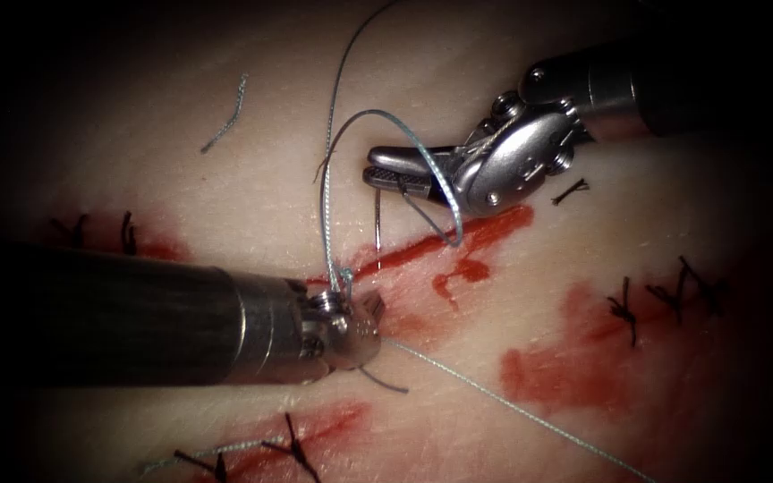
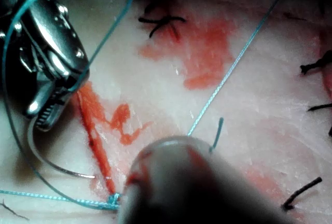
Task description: Wound Closure
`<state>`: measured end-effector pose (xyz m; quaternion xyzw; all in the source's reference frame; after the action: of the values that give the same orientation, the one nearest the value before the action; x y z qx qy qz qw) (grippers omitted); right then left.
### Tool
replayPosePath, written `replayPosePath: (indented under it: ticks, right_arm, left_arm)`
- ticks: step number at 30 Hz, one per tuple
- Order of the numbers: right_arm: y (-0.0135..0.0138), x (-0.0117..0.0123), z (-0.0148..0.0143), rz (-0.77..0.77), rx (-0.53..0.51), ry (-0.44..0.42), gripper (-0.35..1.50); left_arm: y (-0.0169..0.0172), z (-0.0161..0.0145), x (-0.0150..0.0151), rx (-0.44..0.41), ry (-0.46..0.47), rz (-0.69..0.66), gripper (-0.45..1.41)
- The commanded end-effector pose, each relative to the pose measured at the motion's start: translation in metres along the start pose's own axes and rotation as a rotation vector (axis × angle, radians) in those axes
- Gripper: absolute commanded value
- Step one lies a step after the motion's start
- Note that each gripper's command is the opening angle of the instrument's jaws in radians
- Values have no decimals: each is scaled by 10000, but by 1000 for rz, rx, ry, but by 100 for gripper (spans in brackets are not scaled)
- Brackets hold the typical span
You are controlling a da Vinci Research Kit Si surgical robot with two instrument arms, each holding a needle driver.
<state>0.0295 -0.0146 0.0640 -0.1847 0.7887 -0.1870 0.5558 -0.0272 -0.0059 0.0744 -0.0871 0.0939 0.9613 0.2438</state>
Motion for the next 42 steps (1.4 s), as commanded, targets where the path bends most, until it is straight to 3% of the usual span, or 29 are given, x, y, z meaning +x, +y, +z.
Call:
replayPosePath:
  ticks: [1, 7, 14, 25, 42]
  right_arm:
    - [-1, -4, 7, 19, -3, -1, -35]
    - [-2, -5, 7, 54, -6, -11, -35]
    - [5, -3, 7, -178, -6, -13, -35]
    - [-4, -7, 2, -299, 17, 15, -35]
    - [-13, -5, -4, -310, 26, 26, -35]
  left_arm:
    - [5, 5, 2, -1, 0, 6, -45]
    - [3, 3, 3, -6, -4, 11, -45]
    - [7, 3, 2, 1, -7, 7, -45]
    - [6, 1, 2, -3, -6, 7, -45]
    - [3, 1, 2, -5, -6, 6, -45]
